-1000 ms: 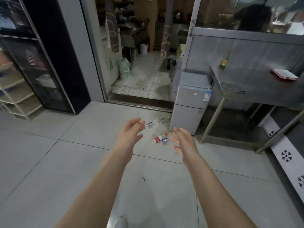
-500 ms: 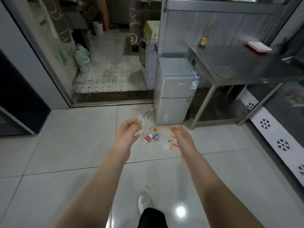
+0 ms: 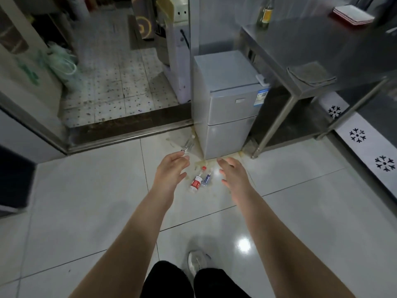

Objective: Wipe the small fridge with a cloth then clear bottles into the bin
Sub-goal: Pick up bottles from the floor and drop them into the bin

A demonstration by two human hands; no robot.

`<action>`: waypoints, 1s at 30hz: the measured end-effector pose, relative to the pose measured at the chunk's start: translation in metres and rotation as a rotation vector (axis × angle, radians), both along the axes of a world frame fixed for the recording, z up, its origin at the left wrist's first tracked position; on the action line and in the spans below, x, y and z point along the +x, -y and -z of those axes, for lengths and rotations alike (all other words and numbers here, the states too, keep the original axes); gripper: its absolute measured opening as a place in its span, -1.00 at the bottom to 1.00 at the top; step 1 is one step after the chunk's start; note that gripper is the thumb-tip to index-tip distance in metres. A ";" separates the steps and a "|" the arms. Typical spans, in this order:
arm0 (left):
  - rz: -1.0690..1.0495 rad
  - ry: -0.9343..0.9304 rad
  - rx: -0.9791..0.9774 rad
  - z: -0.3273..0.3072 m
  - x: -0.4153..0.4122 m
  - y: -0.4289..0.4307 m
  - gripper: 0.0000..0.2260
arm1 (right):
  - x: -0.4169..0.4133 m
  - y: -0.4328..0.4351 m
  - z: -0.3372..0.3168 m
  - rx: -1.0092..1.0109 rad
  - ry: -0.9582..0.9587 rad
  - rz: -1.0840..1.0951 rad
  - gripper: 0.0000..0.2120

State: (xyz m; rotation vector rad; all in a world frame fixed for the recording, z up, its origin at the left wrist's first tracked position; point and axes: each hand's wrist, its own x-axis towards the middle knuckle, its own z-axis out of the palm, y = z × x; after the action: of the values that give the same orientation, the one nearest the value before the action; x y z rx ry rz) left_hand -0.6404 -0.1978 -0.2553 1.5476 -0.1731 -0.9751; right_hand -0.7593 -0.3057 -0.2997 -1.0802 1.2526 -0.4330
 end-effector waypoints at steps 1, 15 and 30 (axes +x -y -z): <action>0.005 -0.009 0.003 0.003 0.011 0.006 -0.86 | 0.010 0.006 0.001 0.002 -0.005 0.006 -0.47; 0.268 -0.144 0.129 0.101 0.202 0.128 -0.85 | 0.152 0.092 0.085 0.134 -0.234 0.238 -0.42; 0.449 -0.216 0.365 0.308 0.228 0.220 -0.84 | 0.187 0.154 0.288 0.304 -0.334 0.291 -0.43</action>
State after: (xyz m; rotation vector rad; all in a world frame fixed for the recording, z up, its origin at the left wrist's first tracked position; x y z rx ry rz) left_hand -0.4125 -0.4174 -0.5638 1.7556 -0.2025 -1.5906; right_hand -0.5718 -0.4599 -0.5873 -0.7299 1.7216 -0.2725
